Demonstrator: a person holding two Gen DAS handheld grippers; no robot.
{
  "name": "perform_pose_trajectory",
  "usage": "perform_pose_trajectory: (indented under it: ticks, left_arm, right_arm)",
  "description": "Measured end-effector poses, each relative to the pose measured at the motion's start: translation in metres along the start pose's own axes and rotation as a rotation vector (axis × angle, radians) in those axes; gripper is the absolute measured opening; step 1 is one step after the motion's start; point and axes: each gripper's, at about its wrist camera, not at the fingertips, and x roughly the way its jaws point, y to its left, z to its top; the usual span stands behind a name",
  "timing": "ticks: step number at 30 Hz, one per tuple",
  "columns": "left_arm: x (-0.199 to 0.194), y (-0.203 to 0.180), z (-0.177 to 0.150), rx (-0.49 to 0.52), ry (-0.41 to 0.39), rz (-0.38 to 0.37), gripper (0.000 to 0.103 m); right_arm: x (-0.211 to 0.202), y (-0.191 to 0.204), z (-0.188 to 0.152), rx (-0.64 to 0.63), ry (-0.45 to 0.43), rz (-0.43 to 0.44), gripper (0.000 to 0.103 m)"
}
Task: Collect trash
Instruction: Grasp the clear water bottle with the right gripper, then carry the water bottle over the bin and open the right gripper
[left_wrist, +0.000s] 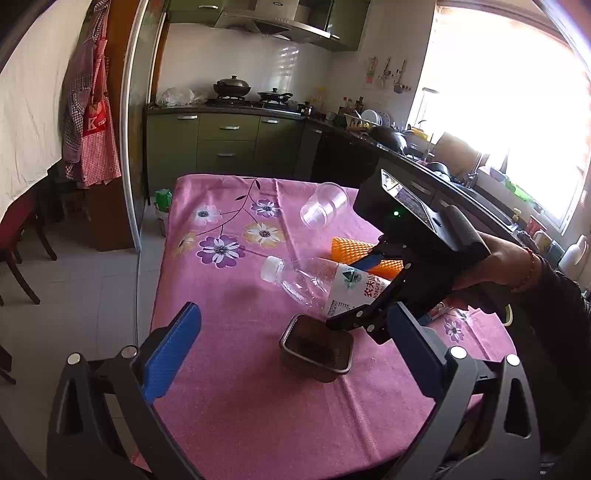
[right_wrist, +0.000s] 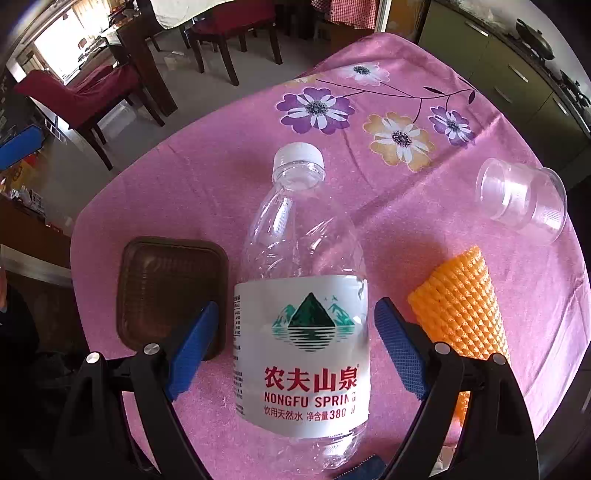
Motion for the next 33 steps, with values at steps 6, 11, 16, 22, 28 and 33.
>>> perform_pose_trajectory:
  ticks: [6, 11, 16, 22, 28, 33]
  left_arm:
    - [0.002, 0.000, 0.000, -0.002, 0.004, -0.005, 0.096]
    - [0.003, -0.002, 0.001, 0.001, 0.005, -0.006, 0.096]
    - [-0.002, -0.005, 0.004, 0.009, -0.008, -0.009, 0.096]
    - [-0.005, -0.012, 0.006, 0.022, -0.016, -0.010, 0.096]
    - [-0.006, -0.021, 0.006, 0.039, -0.017, -0.020, 0.096]
    - [-0.008, -0.030, 0.005, 0.053, -0.019, -0.036, 0.096]
  right_arm:
    - [0.013, -0.006, -0.002, 0.029, 0.032, 0.013, 0.065]
    - [0.007, -0.009, -0.012, 0.043, -0.007, 0.001, 0.065]
    - [-0.020, -0.019, -0.034, 0.123, -0.114, 0.026, 0.065]
    - [-0.070, -0.034, -0.088, 0.252, -0.291, 0.094, 0.065]
    - [-0.129, -0.040, -0.162, 0.411, -0.458, 0.069, 0.065]
    - [-0.166, -0.073, -0.257, 0.650, -0.550, -0.060, 0.065]
